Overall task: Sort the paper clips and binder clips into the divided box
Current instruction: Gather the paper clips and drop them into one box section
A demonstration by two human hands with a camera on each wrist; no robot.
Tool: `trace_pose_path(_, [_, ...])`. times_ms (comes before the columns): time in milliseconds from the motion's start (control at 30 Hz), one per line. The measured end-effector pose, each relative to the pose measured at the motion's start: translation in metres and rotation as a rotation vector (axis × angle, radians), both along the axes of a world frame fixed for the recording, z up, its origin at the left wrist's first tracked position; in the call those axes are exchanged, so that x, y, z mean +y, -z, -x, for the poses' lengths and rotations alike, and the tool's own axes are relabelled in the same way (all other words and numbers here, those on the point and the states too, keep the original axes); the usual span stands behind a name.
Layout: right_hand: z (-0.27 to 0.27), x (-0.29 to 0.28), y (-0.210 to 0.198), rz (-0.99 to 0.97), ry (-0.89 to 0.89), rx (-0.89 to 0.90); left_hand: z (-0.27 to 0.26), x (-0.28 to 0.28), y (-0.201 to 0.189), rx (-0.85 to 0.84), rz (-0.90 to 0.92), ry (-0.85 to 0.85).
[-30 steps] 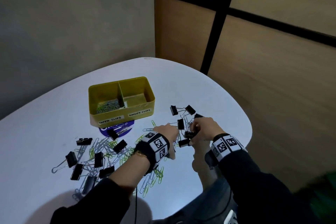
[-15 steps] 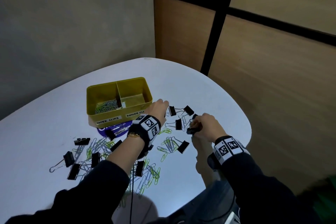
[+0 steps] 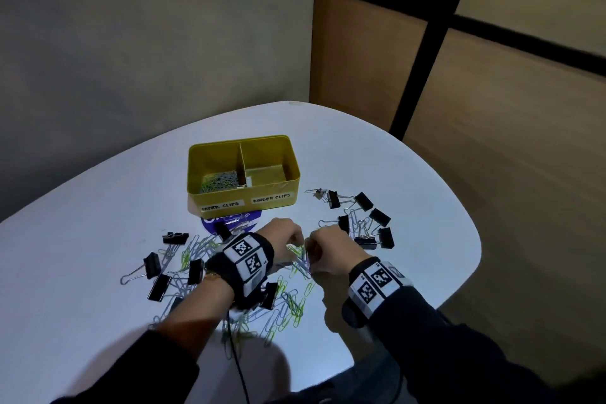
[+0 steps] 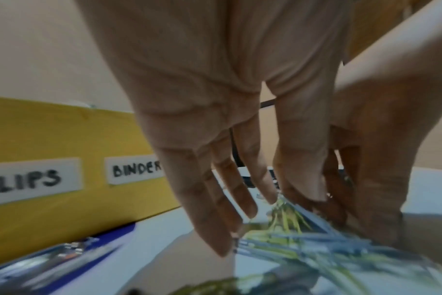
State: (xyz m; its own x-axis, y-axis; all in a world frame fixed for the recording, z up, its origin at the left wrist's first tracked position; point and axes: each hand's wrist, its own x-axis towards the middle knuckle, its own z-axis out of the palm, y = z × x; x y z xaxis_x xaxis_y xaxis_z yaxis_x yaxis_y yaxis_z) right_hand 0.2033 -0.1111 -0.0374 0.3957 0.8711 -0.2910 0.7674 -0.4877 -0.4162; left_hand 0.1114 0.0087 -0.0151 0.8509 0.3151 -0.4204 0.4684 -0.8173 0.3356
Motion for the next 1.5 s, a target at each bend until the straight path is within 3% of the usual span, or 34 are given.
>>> trace_pose_path(100, [-0.006, 0.006, 0.006, -0.14, -0.006, 0.011, 0.025, -0.003, -0.012, -0.037, -0.156, -0.123])
trace_pose_path(167, [-0.007, 0.01, 0.011, -0.173, -0.049, -0.044, 0.04, -0.012, -0.018, 0.061, -0.24, -0.132])
trace_pose_path(300, [0.007, 0.015, 0.015, 0.003, -0.303, -0.11, 0.053, -0.029, -0.011, 0.238, -0.277, -0.09])
trace_pose_path(433, [0.016, 0.021, 0.013, -0.038, -0.329, -0.106, 0.056, -0.029, -0.003, 0.252, -0.31, -0.113])
trace_pose_path(533, [0.018, 0.028, 0.012, -0.002, -0.389, -0.125, 0.069, -0.016, 0.002, 0.16, -0.249, -0.166])
trace_pose_path(700, [0.032, 0.032, 0.005, -0.199, -0.329, -0.094, 0.109, 0.017, 0.0, -0.277, -0.177, -0.401])
trace_pose_path(800, [0.053, 0.038, -0.001, -0.171, -0.347, -0.094, 0.132, 0.028, -0.006, -0.406, -0.211, -0.493])
trace_pose_path(867, [0.07, 0.043, -0.003, -0.117, -0.381, -0.121, 0.146, 0.027, -0.013, -0.336, -0.2, -0.547])
trace_pose_path(1000, [0.091, 0.05, 0.003, -0.027, -0.428, -0.143, 0.163, 0.008, -0.023, 0.093, -0.106, -0.57])
trace_pose_path(1067, [0.091, 0.052, 0.004, -0.036, -0.411, -0.089, 0.164, -0.003, -0.019, 0.27, -0.121, -0.5])
trace_pose_path(1167, [0.078, 0.056, 0.002, -0.064, -0.347, 0.007, 0.161, -0.015, -0.004, 0.36, -0.09, -0.448])
trace_pose_path(1300, [0.044, 0.059, -0.004, -0.206, -0.113, 0.083, 0.15, -0.021, 0.007, 0.285, -0.05, -0.468])
trace_pose_path(1433, [0.002, 0.06, -0.009, -0.229, 0.118, 0.137, 0.144, -0.016, 0.004, 0.191, -0.01, -0.548])
trace_pose_path(1500, [-0.009, 0.055, -0.006, -0.237, 0.152, 0.046, 0.146, -0.006, -0.001, 0.127, -0.003, -0.612])
